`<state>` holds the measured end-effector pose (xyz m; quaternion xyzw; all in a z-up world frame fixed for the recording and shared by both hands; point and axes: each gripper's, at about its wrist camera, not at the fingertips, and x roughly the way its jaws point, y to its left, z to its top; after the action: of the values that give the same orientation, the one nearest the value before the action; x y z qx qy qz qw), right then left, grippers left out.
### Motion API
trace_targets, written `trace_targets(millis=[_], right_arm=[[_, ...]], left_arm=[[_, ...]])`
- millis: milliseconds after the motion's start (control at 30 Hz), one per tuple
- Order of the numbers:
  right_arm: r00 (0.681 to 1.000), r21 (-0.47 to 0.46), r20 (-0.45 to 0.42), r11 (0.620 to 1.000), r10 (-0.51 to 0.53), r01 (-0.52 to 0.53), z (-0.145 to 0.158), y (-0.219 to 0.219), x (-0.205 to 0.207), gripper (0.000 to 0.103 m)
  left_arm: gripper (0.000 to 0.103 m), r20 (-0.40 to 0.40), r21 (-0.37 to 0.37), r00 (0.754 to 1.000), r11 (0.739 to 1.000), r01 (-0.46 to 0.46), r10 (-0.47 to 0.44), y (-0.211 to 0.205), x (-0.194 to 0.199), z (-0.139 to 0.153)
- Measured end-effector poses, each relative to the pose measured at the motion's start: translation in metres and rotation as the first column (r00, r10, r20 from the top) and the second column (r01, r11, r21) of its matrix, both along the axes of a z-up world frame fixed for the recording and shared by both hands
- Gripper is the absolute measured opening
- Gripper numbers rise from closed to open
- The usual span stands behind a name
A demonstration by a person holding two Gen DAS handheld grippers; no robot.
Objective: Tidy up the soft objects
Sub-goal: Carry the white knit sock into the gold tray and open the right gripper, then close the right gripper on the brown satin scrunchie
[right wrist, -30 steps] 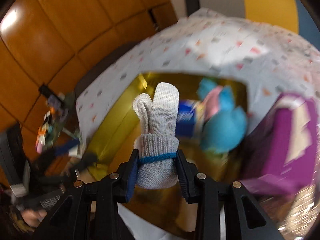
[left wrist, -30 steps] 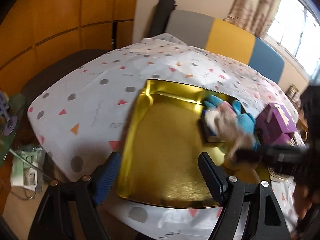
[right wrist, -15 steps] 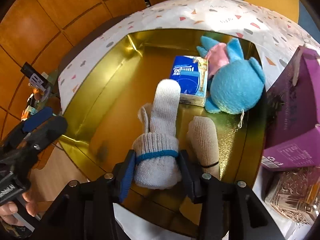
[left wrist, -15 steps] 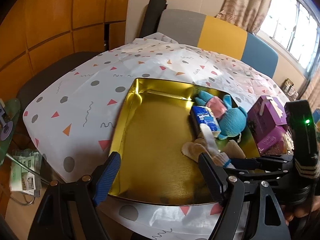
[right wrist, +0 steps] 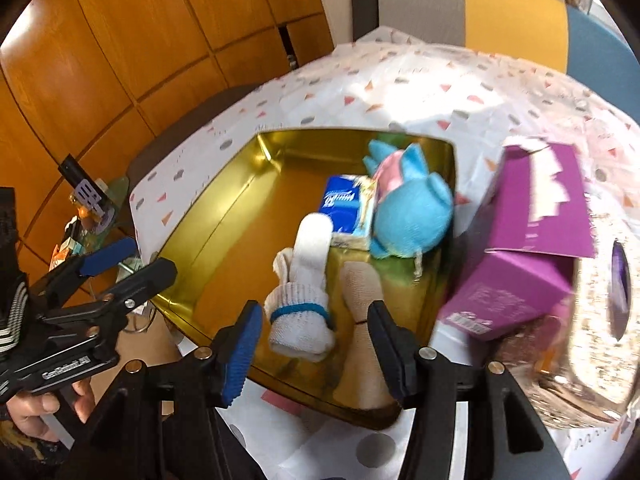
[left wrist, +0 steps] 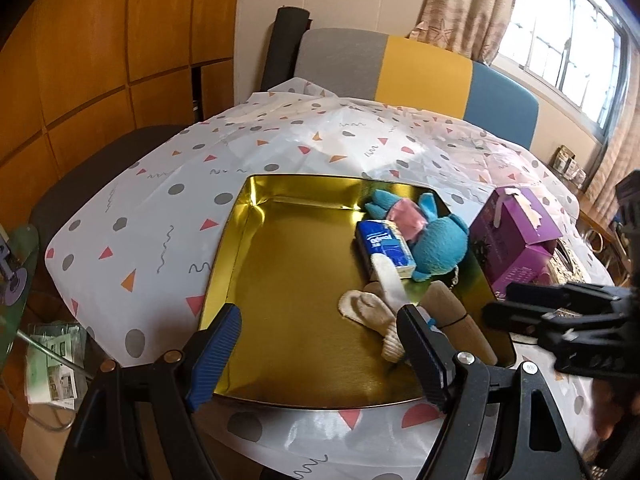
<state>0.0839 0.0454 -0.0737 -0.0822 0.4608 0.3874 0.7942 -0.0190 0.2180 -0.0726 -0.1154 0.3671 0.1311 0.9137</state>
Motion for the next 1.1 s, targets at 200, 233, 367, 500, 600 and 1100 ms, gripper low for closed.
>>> trace_targets(millis=[200,233,367,500,600,1100], right_arm=[[0.997,0.056,0.041,0.996,-0.069,0.066,0.023,-0.047,0.0,0.055],[0.995,0.066,0.051,0.994,-0.088,0.084,0.028,-0.058,0.001,0.055],[0.981,0.112,0.057,0.977,-0.187,0.179,0.042,-0.111,0.007,0.055],[0.938,0.12,0.032,0.933,-0.344,0.338,0.04,-0.176,0.025,0.055],[0.882,0.083,0.005,0.879,-0.472,0.47,0.027,-0.221,0.043,0.055],[0.67,0.013,-0.336,0.708,-0.662,0.706,-0.06,-0.296,0.124,0.055]], left_arm=[[0.081,-0.004,0.012,0.999,0.999,0.049,-0.049,-0.018,0.005,0.002],[0.081,-0.004,0.015,0.998,0.998,0.059,-0.059,-0.021,0.006,0.002],[0.081,-0.004,0.019,0.995,0.995,0.097,-0.097,-0.035,0.01,0.004],[0.081,-0.011,0.021,0.991,0.991,0.132,-0.131,-0.048,0.015,0.004],[0.081,-0.02,0.024,0.988,0.988,0.155,-0.154,-0.056,0.019,0.003],[0.081,-0.073,0.034,0.977,0.979,0.203,-0.2,-0.075,0.033,-0.007]])
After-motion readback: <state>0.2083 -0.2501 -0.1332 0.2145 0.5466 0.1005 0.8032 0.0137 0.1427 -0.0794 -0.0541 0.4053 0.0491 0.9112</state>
